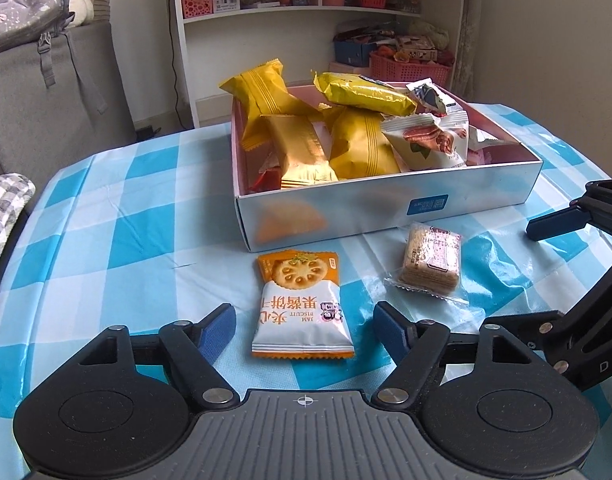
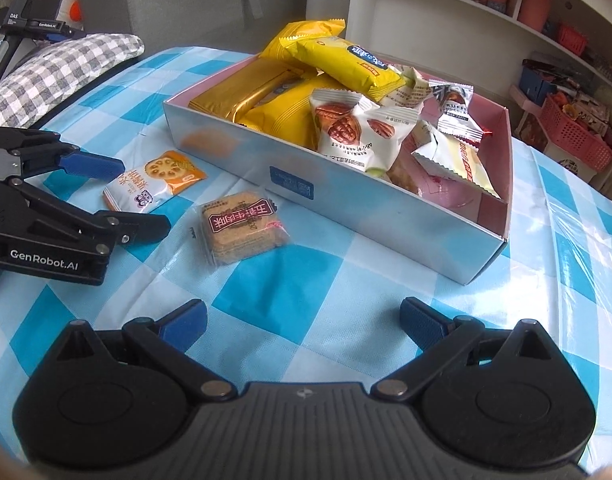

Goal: Organize snacks
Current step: 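Grasp the lotus-print packet with the left tool while the right tool grasps the square biscuit packet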

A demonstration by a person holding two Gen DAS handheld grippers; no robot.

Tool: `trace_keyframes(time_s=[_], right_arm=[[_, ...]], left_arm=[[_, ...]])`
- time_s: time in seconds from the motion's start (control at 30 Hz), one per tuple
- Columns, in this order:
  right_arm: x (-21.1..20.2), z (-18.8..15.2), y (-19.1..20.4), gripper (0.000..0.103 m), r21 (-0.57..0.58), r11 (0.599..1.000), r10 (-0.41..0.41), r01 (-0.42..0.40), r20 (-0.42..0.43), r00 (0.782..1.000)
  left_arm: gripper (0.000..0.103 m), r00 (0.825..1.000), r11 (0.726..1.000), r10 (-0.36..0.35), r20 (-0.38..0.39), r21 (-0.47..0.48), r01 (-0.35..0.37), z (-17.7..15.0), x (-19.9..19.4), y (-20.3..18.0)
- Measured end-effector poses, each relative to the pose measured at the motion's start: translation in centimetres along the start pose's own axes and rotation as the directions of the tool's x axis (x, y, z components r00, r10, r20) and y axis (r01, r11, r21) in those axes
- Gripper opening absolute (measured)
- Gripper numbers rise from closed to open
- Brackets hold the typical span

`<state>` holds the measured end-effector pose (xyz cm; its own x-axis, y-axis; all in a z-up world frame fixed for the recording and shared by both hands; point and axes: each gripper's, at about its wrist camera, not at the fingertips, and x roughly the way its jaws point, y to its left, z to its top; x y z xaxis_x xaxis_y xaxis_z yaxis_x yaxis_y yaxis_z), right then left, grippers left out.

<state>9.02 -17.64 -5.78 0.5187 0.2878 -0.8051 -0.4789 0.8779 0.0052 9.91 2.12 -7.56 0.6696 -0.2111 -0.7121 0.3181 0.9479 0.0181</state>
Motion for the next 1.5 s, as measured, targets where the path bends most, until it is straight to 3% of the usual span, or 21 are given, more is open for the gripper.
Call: trace_keyframes(time_s=[0.23, 0.6, 0.8, 1.1, 1.5], right_arm=[[0.3, 0.5, 0.2, 0.103, -0.006, 1.0, 0.005, -0.004, 0.011, 1.0], [1.2, 1.9, 1.4, 0.102, -0.028, 0.999, 0.031, -0.03, 0.036, 0.999], [1.8, 2.7, 2.0, 0.097, -0.033, 0.999, 0.023, -0.021, 0.05, 0.999], [2.0, 3.4, 2.4, 0.08, -0.041, 0.999, 0.019, -0.016, 0.065, 0.998], [1.3, 4.1, 3.1, 0.042, -0.066, 0.997, 0.039, -0.035, 0.065, 0.997]], left_arm=[[0.043, 1.0, 1.0, 0.007, 0.001, -0.009, -0.007, 0.3, -0.2, -0.2], [0.036, 1.0, 0.999, 0.017, -0.022, -0.05, -0.018, 0.4, -0.8, 0.4], [0.036, 0.999, 0.997, 0.019, -0.041, -0.078, -0.022, 0.4, -1.1, 1.2], [0.036, 0.998, 0.997, 0.016, -0.061, -0.081, -0.021, 0.3, -1.3, 1.3], [0.036, 0.997, 0.994, 0.019, -0.076, -0.103, -0.027, 0.8, -1.4, 1.3]])
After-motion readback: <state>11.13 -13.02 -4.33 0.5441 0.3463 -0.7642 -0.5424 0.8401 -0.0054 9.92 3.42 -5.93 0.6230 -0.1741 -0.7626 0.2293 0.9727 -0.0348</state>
